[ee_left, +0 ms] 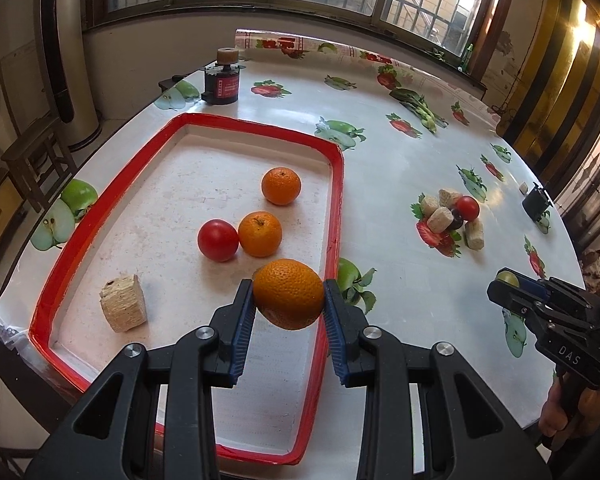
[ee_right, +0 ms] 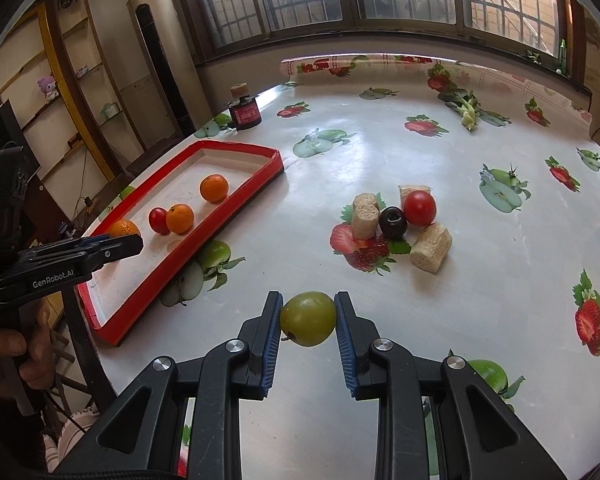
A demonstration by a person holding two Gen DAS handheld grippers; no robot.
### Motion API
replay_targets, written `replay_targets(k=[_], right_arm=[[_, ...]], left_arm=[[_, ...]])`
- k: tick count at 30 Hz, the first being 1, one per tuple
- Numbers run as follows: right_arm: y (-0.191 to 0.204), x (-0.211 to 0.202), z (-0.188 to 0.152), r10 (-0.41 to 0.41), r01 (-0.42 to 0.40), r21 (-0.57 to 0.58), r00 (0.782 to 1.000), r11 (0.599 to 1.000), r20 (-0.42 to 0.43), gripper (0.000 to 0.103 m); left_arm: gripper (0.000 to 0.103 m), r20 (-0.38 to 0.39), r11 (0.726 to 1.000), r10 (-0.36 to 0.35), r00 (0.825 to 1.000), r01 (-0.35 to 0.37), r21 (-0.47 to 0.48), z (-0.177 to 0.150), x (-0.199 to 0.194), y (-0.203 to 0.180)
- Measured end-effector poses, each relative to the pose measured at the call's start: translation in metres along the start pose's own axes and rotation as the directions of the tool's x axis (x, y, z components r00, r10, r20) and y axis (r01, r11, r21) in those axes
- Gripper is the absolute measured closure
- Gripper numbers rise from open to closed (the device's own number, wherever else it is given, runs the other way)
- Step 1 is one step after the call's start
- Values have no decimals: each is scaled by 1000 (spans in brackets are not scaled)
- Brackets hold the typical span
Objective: Organize fruits
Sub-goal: 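Carry the orange and green fruit toward the red tray, then lower the orange and green fruit into the tray and open both tools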
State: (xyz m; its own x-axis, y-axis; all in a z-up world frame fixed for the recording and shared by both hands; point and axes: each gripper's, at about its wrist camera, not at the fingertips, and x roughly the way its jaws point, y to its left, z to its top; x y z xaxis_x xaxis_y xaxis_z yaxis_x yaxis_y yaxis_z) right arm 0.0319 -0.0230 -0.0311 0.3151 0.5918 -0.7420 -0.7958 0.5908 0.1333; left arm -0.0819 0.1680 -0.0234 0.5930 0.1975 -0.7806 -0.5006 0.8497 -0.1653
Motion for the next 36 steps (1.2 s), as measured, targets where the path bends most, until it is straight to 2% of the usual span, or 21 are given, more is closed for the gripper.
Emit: replay_targets(k=[12,26,36], right_arm=[[30,25,23,61,-62,-56,998,996,-21,76],[60,59,72,121,-121,-92,993,988,-13,76],[67,90,110,139,-140,-89,990,986,-19,76]], left_arm=[[72,8,999,26,1000,-26,-48,8,1,27],[72,27,994,77,997,-75,-74,36,5,58],[72,11,994,86,996,-85,-71,54,21,69]])
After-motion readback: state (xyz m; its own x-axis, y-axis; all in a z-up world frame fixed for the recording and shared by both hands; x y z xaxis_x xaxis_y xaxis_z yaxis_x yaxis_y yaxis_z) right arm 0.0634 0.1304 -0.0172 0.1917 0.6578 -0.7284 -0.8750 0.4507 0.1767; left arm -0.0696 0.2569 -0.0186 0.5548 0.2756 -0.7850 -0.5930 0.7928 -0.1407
